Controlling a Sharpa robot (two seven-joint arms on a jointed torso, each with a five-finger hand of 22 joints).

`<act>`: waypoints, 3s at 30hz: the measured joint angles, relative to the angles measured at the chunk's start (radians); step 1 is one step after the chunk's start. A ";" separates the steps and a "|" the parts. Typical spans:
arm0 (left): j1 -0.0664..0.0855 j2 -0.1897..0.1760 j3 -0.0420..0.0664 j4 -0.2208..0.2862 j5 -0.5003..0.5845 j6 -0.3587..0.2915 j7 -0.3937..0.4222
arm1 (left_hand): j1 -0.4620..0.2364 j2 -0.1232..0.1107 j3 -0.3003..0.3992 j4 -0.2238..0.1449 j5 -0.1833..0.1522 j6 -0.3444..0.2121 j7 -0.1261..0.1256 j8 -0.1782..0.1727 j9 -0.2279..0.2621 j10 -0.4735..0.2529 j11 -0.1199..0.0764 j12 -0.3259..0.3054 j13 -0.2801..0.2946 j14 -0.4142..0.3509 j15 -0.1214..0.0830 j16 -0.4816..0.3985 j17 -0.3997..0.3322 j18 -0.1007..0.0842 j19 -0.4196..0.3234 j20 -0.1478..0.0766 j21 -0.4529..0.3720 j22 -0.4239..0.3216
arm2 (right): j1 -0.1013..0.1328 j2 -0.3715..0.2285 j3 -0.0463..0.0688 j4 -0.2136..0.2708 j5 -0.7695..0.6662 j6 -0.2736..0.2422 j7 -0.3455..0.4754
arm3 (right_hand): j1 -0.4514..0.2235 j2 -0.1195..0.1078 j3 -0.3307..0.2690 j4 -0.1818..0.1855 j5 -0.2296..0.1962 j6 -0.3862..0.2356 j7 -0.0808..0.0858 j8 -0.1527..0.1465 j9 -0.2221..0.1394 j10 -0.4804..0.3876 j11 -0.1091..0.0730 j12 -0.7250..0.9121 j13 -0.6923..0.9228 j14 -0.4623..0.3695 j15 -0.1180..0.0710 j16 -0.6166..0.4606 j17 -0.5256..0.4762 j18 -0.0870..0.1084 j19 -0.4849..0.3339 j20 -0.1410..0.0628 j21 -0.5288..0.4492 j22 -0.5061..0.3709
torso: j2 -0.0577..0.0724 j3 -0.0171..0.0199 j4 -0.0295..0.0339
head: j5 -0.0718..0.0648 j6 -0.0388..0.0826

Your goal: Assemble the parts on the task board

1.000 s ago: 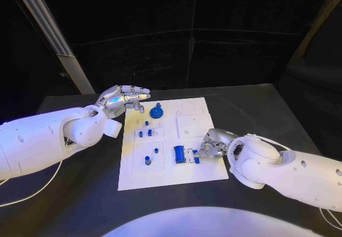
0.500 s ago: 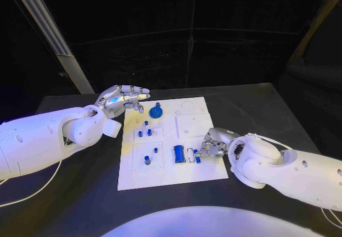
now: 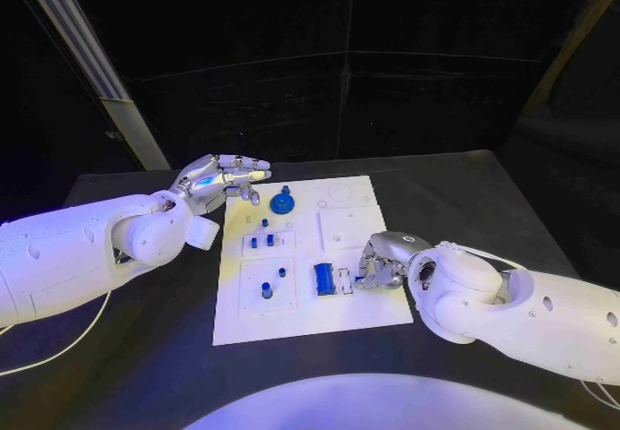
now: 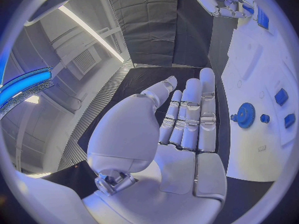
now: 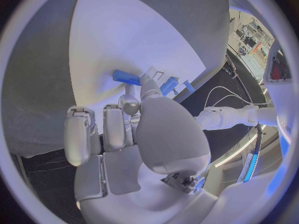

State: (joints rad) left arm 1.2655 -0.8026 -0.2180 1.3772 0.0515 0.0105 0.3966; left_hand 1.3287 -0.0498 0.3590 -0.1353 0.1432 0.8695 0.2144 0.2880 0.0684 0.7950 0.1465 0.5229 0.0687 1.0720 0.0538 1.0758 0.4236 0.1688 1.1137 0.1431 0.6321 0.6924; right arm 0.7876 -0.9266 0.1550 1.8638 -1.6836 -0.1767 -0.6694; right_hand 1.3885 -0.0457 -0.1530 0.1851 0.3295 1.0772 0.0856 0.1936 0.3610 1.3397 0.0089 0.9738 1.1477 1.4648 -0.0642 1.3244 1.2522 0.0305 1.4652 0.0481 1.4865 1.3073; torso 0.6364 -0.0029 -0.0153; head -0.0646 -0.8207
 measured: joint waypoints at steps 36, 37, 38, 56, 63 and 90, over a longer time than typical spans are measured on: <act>0.000 -0.002 0.000 0.000 0.000 0.007 -0.010 | 0.000 0.000 0.000 0.000 0.000 -0.007 0.007 0.004 0.000 -0.011 0.004 0.004 -0.001 -0.011 0.003 0.000 -0.008 0.000 -0.004 0.004 -0.011 -0.005 | 0.000 -0.028 0.001 0.020 -0.115 0.072 0.005 | -0.037 -0.037 -0.042 0.042 -0.010 -0.047 0.017 -0.023 0.002 -0.059 0.016 -0.100 -0.068 0.004 0.011 -0.050 -0.048 0.000 -0.005 0.013 -0.037 0.000 | 0.000 0.0009 -0.0009 | 0.000 0.003; 0.000 -0.002 0.000 0.000 0.000 0.007 -0.011 | 0.000 0.000 0.000 0.000 0.000 -0.009 0.005 0.004 0.000 -0.011 0.004 0.004 -0.001 -0.011 0.003 0.000 -0.008 0.000 -0.007 0.007 -0.011 -0.005 | 0.000 -0.030 0.001 0.020 -0.116 0.073 0.005 | -0.037 -0.037 -0.042 0.042 -0.010 -0.047 0.017 -0.024 0.002 -0.059 0.016 -0.100 -0.068 0.004 0.011 -0.050 -0.048 0.000 -0.005 0.013 -0.038 0.000 | 0.000 0.0009 -0.0009 | 0.000 0.003; 0.000 -0.002 0.000 -0.001 0.000 0.008 -0.011 | 0.000 0.000 0.000 0.000 0.000 -0.010 0.003 0.004 -0.001 -0.011 0.004 0.004 -0.001 -0.011 0.003 0.000 -0.009 0.000 -0.007 0.007 -0.011 -0.004 | 0.001 -0.032 0.001 0.021 -0.118 0.075 0.005 | -0.037 -0.037 -0.042 0.042 -0.010 -0.047 0.017 -0.023 0.002 -0.059 0.016 -0.100 -0.068 0.004 0.011 -0.050 -0.048 0.000 -0.005 0.013 -0.038 0.000 | 0.000 0.0008 -0.0009 | 0.000 0.003; 0.000 0.000 -0.002 -0.002 0.000 0.014 -0.019 | 0.000 0.000 0.000 0.000 0.000 -0.010 0.003 0.004 -0.001 -0.011 0.004 0.004 -0.001 -0.011 0.003 0.000 -0.010 0.000 -0.007 0.007 -0.011 -0.006 | 0.006 -0.026 0.005 0.015 -0.141 0.124 0.010 | 0.105 0.050 0.042 -0.006 -0.088 -0.029 0.006 -0.012 0.018 -0.055 0.005 -0.086 -0.077 0.004 0.011 -0.050 -0.026 0.000 -0.001 0.009 -0.031 0.000 | 0.000 -0.0006 0.0023 | -0.002 0.004; 0.000 -0.001 -0.002 -0.002 0.000 0.015 -0.021 | 0.000 0.000 0.000 0.000 0.000 -0.010 0.003 0.004 -0.001 -0.014 0.007 0.004 -0.001 -0.011 0.003 0.000 -0.011 0.000 -0.007 0.007 -0.011 -0.006 | 0.010 -0.021 0.008 0.012 -0.151 0.153 0.015 | 0.108 0.042 0.053 0.001 -0.101 -0.029 0.006 -0.020 0.012 -0.055 0.005 -0.086 -0.084 0.004 0.011 -0.050 -0.027 0.000 -0.001 0.009 -0.031 0.000 | 0.000 -0.0006 0.0008 | 0.002 0.002; 0.000 -0.001 -0.002 -0.002 -0.001 0.016 -0.032 | 0.004 0.004 0.000 0.000 0.000 -0.014 0.007 0.008 -0.001 -0.014 0.007 0.008 0.000 -0.018 0.003 0.000 -0.015 0.000 -0.007 0.007 -0.011 -0.008 | -0.001 -0.029 0.000 0.043 -0.166 0.015 0.003 | 0.046 -0.020 0.395 0.041 0.022 0.012 -0.001 -0.041 -0.066 -0.005 -0.016 -0.021 -0.038 0.000 0.000 0.000 0.034 0.000 -0.002 0.002 0.007 0.000 | 0.000 0.0008 0.0000 | -0.001 0.010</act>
State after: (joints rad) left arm 1.2654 -0.8031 -0.2205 1.3753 0.0509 0.0265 0.3650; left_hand 1.3327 -0.0458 0.3590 -0.1353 0.1432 0.8557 0.2211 0.2958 0.0679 0.7808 0.1537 0.5305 0.0682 1.0541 0.0572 1.0758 0.4085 0.1688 1.1067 0.1500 0.6212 0.6848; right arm 0.7868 -0.9556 0.1547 1.9073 -1.8498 -0.1619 -0.6661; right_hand 1.4341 -0.0660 0.2419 0.2264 0.3511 1.0889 0.0850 0.1527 0.2949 1.3348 -0.0071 0.9532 1.1096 1.4650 -0.0646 1.3245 1.2865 0.0306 1.4635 0.0498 1.4938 1.3073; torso 0.6361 -0.0021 -0.0153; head -0.0655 -0.8106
